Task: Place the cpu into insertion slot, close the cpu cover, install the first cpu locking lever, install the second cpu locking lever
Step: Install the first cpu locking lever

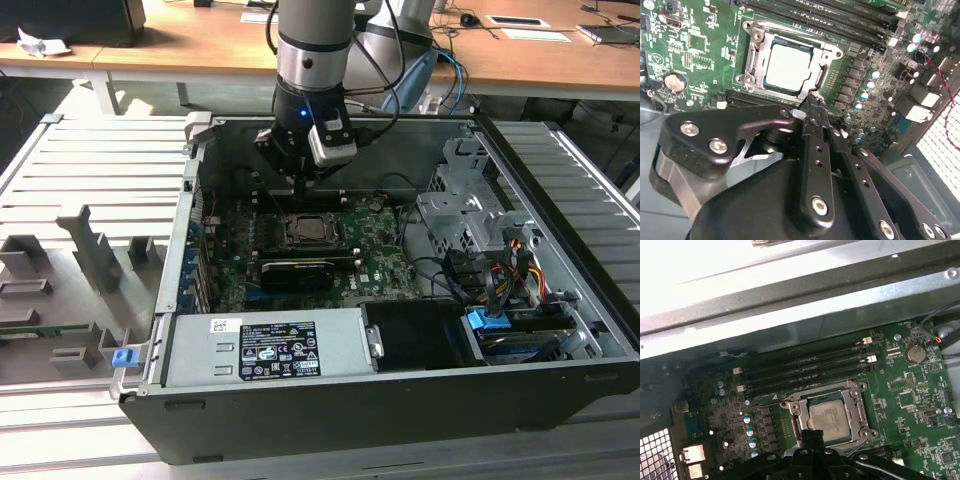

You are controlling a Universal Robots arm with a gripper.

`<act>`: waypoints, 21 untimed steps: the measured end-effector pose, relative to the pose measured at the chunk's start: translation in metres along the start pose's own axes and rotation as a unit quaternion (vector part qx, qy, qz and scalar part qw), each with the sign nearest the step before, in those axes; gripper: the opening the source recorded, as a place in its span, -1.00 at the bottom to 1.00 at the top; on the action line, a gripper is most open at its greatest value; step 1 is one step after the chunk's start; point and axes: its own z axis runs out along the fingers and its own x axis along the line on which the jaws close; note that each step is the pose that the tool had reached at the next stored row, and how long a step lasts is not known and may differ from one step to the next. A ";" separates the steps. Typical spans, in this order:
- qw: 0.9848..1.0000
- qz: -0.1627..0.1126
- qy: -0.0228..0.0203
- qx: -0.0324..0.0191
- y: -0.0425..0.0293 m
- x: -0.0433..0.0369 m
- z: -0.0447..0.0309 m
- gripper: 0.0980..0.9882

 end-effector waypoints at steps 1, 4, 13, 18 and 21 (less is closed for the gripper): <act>1.000 0.000 0.000 0.000 0.0001 0.0001 -0.0030 -0.98; 1.000 -0.001 -0.002 -0.001 0.0002 0.0007 -0.0060 -0.98; 0.997 -0.072 -0.002 0.001 0.0000 0.0014 -0.0060 -0.98; 0.992 -0.124 0.000 0.003 0.0000 0.0014 -0.0060 -0.98; 0.989 -0.147 0.001 0.004 0.0000 0.0014 -0.0060 -0.98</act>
